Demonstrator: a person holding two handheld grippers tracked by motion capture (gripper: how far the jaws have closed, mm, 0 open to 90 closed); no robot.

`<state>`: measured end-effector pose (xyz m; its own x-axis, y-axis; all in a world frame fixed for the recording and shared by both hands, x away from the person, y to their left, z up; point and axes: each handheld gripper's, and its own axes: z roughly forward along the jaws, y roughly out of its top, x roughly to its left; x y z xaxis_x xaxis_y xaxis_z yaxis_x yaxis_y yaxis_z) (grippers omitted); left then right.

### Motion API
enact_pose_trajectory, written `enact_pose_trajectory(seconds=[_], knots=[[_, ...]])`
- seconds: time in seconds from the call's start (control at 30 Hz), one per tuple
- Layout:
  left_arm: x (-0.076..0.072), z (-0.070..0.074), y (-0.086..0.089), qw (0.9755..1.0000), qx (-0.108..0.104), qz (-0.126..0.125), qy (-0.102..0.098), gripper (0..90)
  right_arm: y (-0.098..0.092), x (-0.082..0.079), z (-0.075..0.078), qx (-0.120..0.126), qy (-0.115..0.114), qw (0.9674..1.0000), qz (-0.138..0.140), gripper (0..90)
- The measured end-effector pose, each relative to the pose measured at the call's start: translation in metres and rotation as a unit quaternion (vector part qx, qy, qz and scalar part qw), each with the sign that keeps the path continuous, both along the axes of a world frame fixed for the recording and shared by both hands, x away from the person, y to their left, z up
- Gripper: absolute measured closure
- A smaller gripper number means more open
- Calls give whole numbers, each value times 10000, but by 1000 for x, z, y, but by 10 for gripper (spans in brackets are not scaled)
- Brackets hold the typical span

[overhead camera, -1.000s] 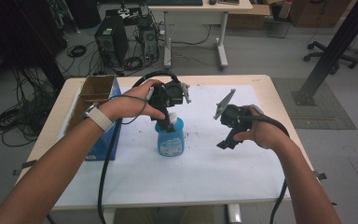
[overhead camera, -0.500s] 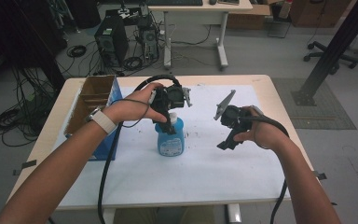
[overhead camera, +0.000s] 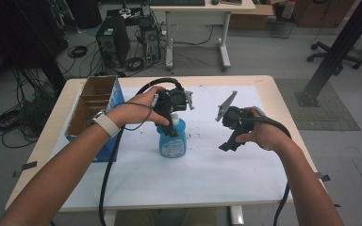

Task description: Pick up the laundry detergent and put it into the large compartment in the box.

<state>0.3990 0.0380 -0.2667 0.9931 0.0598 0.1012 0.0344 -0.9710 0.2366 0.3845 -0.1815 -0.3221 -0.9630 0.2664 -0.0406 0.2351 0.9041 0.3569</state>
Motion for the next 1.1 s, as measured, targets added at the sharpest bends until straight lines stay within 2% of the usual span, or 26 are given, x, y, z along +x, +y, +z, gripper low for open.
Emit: enact_pose_trajectory(seconds=[0.43,0.93,1.1], knots=[[0,-13,0,10000,11,34,81,96,-2,0,-1,37,7,10000,-33,83],[3,-17,-2,9999,52,-46,82,142,-2,-1,-1,48,10,10000,-33,83],[4,-22,-1,9998,45,27,191,168,-2,-1,-1,57,4,10000,-34,83]])
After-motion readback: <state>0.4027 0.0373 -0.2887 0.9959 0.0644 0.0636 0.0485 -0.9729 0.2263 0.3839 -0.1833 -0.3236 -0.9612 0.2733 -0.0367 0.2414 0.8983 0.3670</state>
